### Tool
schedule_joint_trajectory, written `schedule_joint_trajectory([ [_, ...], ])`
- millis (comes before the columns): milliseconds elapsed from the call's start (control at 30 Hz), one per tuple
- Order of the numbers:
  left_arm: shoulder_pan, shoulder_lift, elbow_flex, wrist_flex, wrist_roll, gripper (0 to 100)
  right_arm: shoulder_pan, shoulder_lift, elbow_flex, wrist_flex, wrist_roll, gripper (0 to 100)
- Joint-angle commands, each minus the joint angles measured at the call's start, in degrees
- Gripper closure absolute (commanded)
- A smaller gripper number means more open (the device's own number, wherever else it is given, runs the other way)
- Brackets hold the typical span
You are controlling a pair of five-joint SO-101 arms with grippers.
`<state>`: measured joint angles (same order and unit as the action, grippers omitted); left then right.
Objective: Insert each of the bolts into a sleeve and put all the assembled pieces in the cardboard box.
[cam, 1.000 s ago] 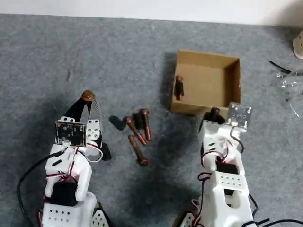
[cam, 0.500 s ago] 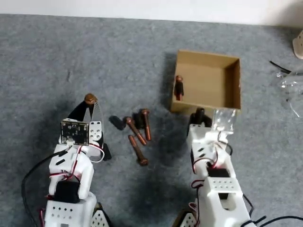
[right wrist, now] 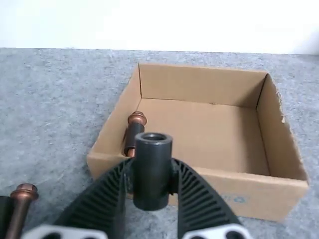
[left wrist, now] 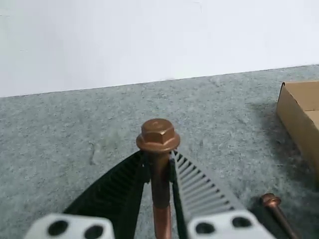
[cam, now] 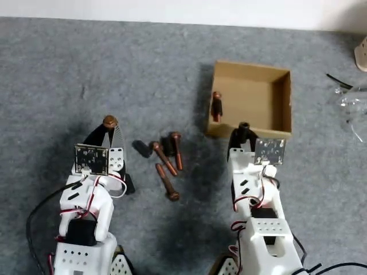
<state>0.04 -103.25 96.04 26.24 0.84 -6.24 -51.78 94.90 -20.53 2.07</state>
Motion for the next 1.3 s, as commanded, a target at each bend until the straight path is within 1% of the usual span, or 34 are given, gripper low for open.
schedule_joint_trajectory([
  [0,-0.66,-0.48,1.10,-0.09,0.00,99,-0.40,-1.27,1.19,-2.07,-0.79,99.5],
  [100,-0.66,-0.48,1.10,-0.09,0.00,99,-0.40,-1.27,1.19,0.57,-0.79,99.5],
  [167,-0.66,-0.40,1.10,0.09,0.00,99,0.40,-1.54,0.57,7.08,-0.88,99.5],
  [233,-0.66,-0.57,1.10,0.70,0.00,99,1.98,-4.88,-3.21,16.04,-3.78,99.5],
  [300,-0.66,-0.57,1.10,0.70,0.00,99,3.74,-10.51,-6.90,28.88,-9.85,99.5],
  [367,-0.66,-0.57,1.10,0.70,0.00,99,4.26,-17.89,-9.63,40.75,-14.24,99.5],
  [433,-0.66,-0.57,1.10,0.70,0.00,99,4.09,-26.42,-11.30,47.08,-15.65,99.5],
  [500,-0.66,-0.48,1.10,0.70,0.00,99,2.59,-35.65,-9.54,49.54,-15.74,99.5],
  [567,-0.66,-0.48,1.10,0.70,0.00,99,1.54,-44.88,-4.53,50.42,-14.07,99.5],
  [633,-0.66,-0.48,1.10,0.70,0.00,99,0.31,-53.85,0.13,50.33,-10.73,99.5],
  [667,-0.66,-0.48,1.10,0.70,0.00,99,-0.31,-55.34,1.63,50.33,-9.49,99.5],
  [733,-0.57,-0.57,1.10,0.70,0.00,99,-1.89,-52.26,3.91,49.98,-8.00,99.5],
  [800,-0.40,-0.57,1.10,0.44,0.00,99,-4.00,-50.33,2.77,47.52,-7.65,99.5],
  [867,-0.40,-0.57,1.10,0.35,0.00,99,-5.93,-50.77,2.42,44.88,-7.65,99.2],
  [1033,-0.31,-0.57,1.10,0.44,0.00,99,-8.13,-53.76,7.08,39.60,-7.65,99.2],
  [1100,-0.31,-0.57,1.10,0.53,0.00,99,-9.80,-53.49,7.52,39.08,-7.65,99.2],
  [1167,0.92,-0.57,1.10,0.53,0.00,99,-12.53,-53.14,7.52,39.16,-7.65,99.2],
  [1267,5.32,-0.57,1.10,0.35,0.00,99,-17.63,-52.70,7.52,40.92,-7.65,99.2],
])
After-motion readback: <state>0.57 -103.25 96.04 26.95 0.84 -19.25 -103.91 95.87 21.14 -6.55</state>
